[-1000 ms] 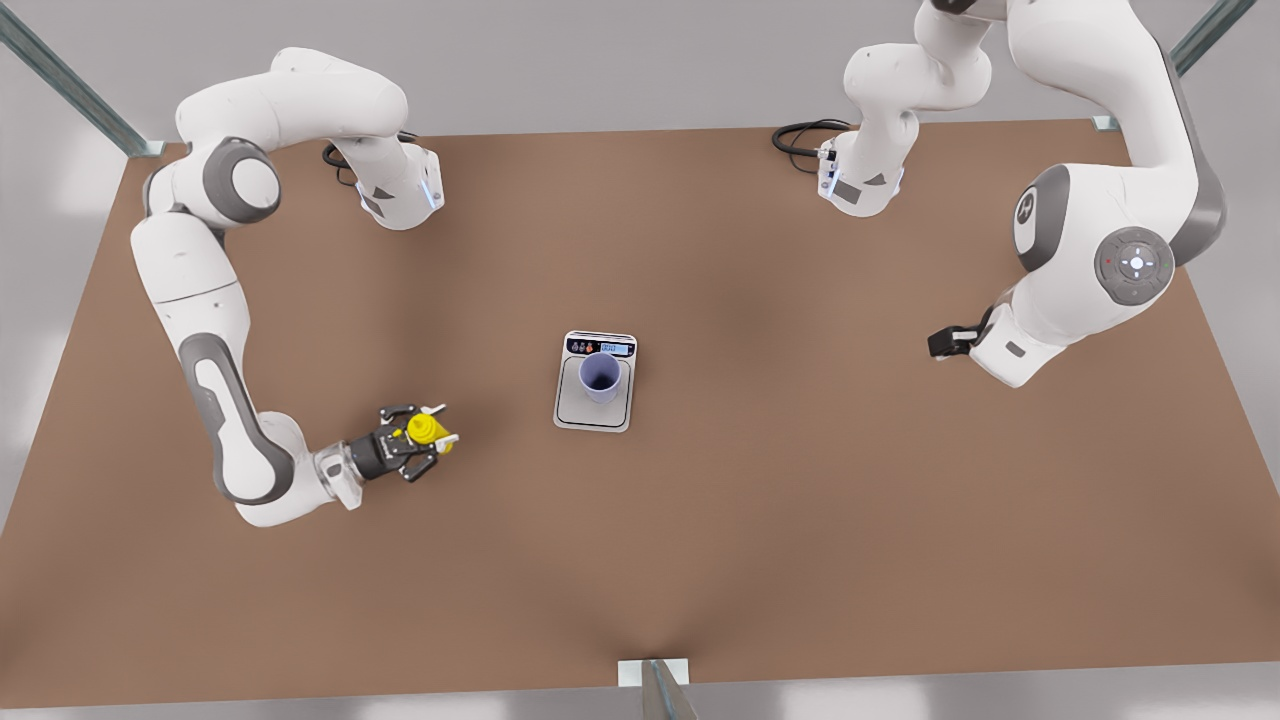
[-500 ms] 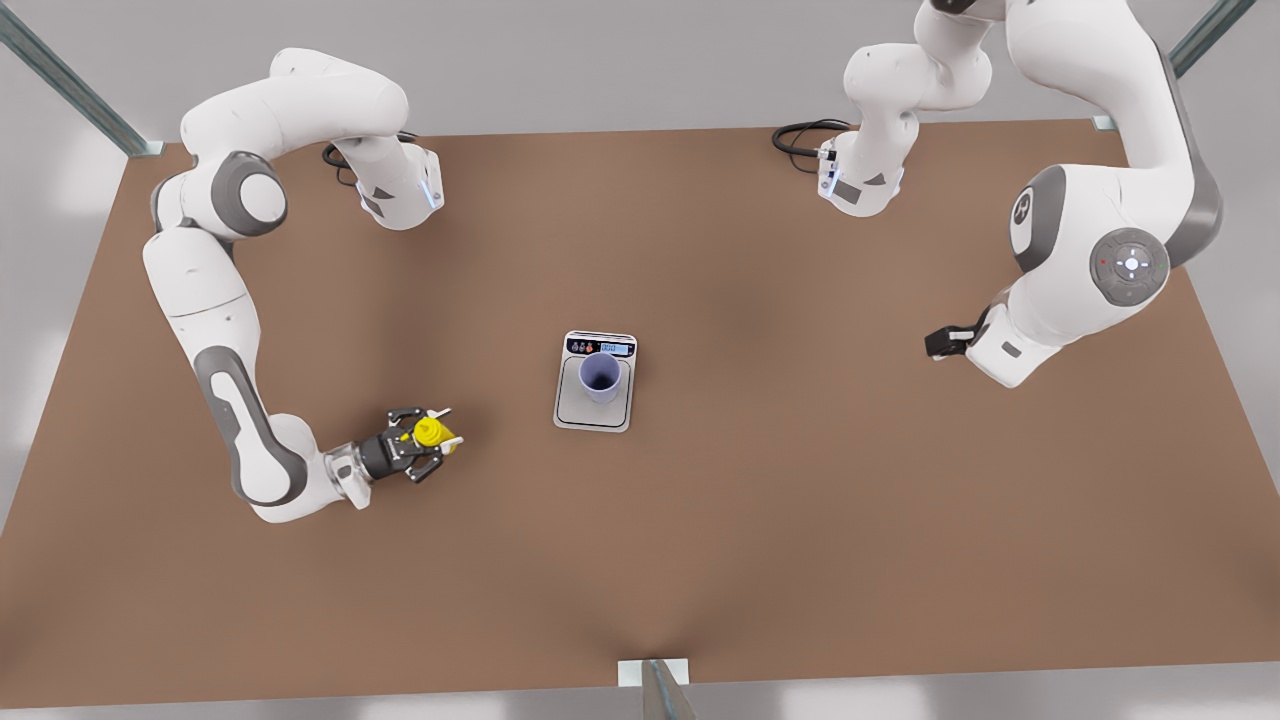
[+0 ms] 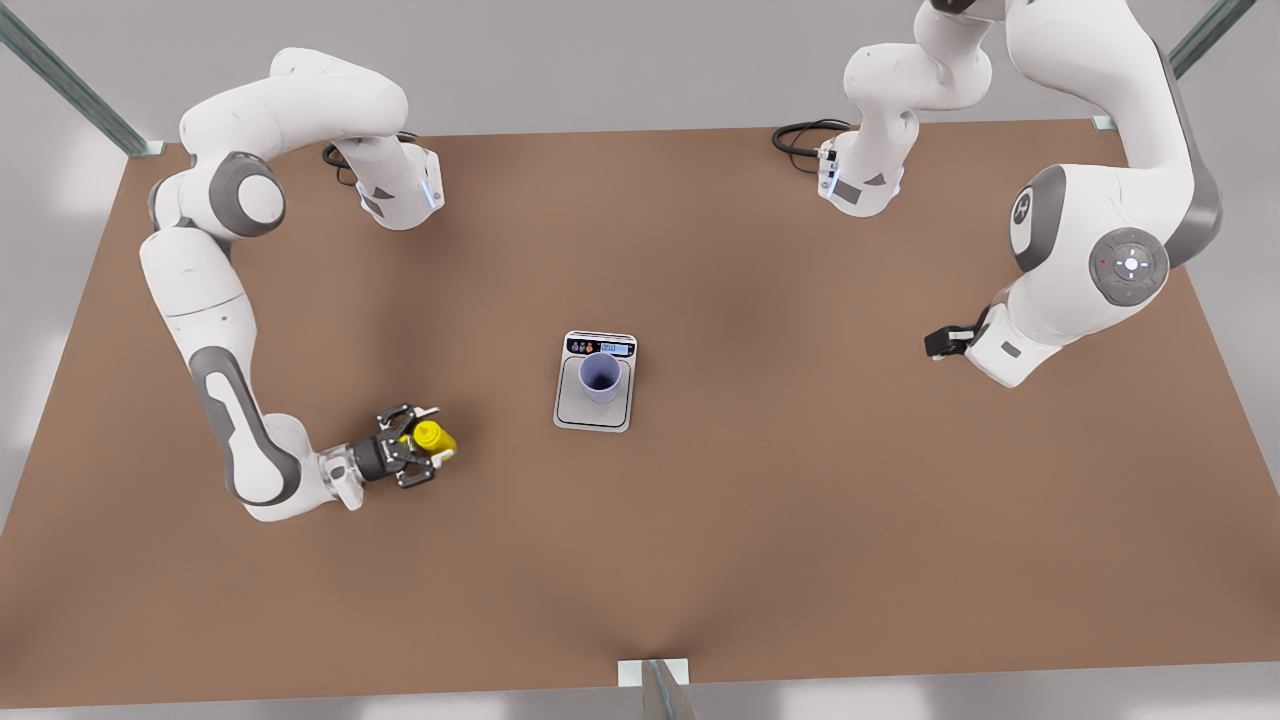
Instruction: Move cup to the weight, pick up sauce bottle, pour sauce
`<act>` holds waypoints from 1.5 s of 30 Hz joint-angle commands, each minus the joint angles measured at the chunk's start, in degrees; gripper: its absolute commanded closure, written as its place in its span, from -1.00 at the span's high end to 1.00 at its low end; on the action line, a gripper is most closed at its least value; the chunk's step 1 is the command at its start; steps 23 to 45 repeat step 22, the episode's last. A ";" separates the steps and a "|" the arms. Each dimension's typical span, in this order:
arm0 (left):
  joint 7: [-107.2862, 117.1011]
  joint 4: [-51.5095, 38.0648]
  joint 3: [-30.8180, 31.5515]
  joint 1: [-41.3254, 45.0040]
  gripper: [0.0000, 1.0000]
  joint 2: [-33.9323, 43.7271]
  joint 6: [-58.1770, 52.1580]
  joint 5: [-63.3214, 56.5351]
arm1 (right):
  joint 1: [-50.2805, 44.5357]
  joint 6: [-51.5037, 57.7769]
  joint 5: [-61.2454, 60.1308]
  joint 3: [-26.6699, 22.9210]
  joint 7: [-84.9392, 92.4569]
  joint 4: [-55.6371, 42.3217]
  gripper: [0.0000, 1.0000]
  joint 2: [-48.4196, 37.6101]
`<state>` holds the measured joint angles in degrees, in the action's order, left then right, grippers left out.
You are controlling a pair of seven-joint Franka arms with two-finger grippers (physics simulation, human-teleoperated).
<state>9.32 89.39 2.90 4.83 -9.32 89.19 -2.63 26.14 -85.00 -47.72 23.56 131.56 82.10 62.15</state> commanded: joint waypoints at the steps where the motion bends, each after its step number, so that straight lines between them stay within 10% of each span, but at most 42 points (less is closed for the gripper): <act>1: 0.00 0.00 0.00 0.01 1.00 0.00 -0.07 -0.01 | 0.14 0.01 0.00 -0.44 0.02 -0.01 1.00 -0.01; 9: 0.00 0.00 -0.09 0.01 1.00 0.00 -0.07 -0.01 | 5.86 8.34 12.46 -2.82 -12.96 -16.24 1.00 -3.35; 15: 0.00 0.00 0.00 0.01 1.00 0.00 -0.07 -0.01 | -18.31 4.49 48.42 -3.17 -75.90 -24.80 1.00 -31.91; 20: 0.00 0.00 0.00 0.18 1.00 0.00 -0.07 -0.01 | -17.79 1.23 51.24 -6.77 -131.98 -7.39 1.00 -48.17; 45: 0.00 0.00 0.00 0.18 1.00 0.00 -0.07 -0.01 | -17.61 1.59 51.24 -6.77 -133.93 -7.13 1.00 -48.00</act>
